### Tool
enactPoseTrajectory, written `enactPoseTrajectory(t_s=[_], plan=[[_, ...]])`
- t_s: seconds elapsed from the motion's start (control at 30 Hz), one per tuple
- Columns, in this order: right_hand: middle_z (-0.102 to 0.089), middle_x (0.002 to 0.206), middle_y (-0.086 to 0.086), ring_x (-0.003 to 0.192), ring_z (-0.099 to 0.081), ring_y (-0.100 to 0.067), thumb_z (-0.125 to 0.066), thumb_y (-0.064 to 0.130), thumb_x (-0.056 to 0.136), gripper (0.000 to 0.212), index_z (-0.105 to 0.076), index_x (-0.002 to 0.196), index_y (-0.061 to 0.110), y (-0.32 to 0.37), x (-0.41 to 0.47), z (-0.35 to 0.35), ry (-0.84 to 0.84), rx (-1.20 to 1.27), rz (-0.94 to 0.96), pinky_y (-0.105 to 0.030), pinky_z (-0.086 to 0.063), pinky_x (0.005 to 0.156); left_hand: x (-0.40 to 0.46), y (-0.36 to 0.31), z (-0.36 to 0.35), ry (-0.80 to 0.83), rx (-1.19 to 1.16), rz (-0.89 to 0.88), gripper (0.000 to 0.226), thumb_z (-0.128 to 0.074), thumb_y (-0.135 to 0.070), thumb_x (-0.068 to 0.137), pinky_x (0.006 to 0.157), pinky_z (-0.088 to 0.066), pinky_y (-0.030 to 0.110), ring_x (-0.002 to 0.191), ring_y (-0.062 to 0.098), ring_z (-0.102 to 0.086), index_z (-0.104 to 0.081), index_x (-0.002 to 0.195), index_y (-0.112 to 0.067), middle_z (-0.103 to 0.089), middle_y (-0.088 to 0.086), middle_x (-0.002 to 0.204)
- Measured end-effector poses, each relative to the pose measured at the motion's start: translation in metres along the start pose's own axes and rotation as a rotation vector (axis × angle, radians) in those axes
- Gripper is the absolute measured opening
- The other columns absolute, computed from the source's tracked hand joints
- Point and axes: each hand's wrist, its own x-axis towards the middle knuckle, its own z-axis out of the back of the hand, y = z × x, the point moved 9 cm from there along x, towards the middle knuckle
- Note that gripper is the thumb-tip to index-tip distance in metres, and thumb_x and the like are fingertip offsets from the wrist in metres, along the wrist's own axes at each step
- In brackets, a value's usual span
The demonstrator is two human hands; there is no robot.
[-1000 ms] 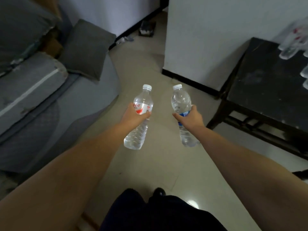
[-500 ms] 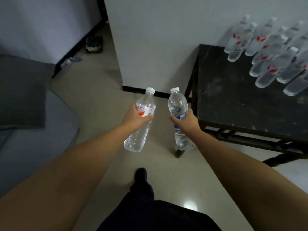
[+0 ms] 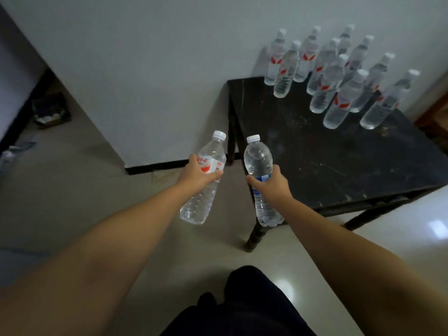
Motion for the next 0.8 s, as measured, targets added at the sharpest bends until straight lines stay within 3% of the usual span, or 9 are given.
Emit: enactPoseTrajectory(t_s=[0.1, 0.23, 0.37, 0.57, 0.8], plan=[[-0.058, 0.117, -0.007, 0.1, -0.061, -0.021, -0.074, 0.038, 0.08, 0.059, -0.044, 0.124, 0.013, -0.01, 0.037, 0.026, -0.05, 0.012, -0.042, -0.033, -0.051, 0.083, 0.04, -0.032, -0.034, 0.079, -0.016, -0.025, 0.062, -0.076, -0.04, 0.075, 0.078, -0.049, 0.033, 0.094, 0.018, -0.057, -0.038, 0.12, -0.02, -0.055, -0.002, 0.111], [-0.057, 0.119, -0.006, 0.104, -0.059, -0.02, -0.074, 0.036, 0.081, 0.061, -0.042, 0.127, 0.013, -0.012, 0.089, 0.063, -0.076, 0.041, -0.071, -0.031, -0.047, 0.082, 0.087, -0.077, -0.066, 0.115, -0.064, -0.046, 0.067, -0.076, -0.036, 0.077, 0.077, -0.043, 0.03, 0.097, 0.015, -0.054, -0.037, 0.127, -0.017, -0.05, -0.005, 0.108], [-0.057, 0.117, -0.004, 0.097, -0.056, -0.016, -0.073, 0.036, 0.082, 0.06, -0.042, 0.129, 0.013, -0.003, 0.132, 0.102, -0.132, 0.079, -0.069, -0.029, -0.045, 0.079, 0.132, -0.121, -0.086, 0.16, -0.092, -0.09, 0.069, -0.077, -0.037, 0.076, 0.081, -0.048, 0.032, 0.102, 0.018, -0.056, -0.037, 0.129, -0.017, -0.052, -0.001, 0.114], [-0.056, 0.112, -0.001, 0.087, -0.055, -0.009, -0.074, 0.032, 0.082, 0.059, -0.043, 0.128, 0.012, 0.005, 0.184, 0.134, -0.178, 0.091, -0.059, -0.019, -0.042, 0.068, 0.182, -0.166, -0.108, 0.164, -0.093, -0.126, 0.067, -0.076, -0.033, 0.078, 0.08, -0.045, 0.029, 0.1, 0.016, -0.055, -0.035, 0.127, -0.014, -0.049, -0.002, 0.108], [-0.057, 0.126, -0.005, 0.113, -0.058, -0.023, -0.074, 0.036, 0.081, 0.065, -0.041, 0.131, 0.013, 0.011, 0.241, 0.149, -0.242, 0.061, -0.089, -0.029, -0.046, 0.086, 0.251, -0.208, -0.13, 0.213, -0.078, -0.152, 0.067, -0.078, -0.028, 0.076, 0.084, -0.047, 0.032, 0.104, 0.02, -0.057, -0.035, 0.125, -0.014, -0.054, 0.003, 0.116]])
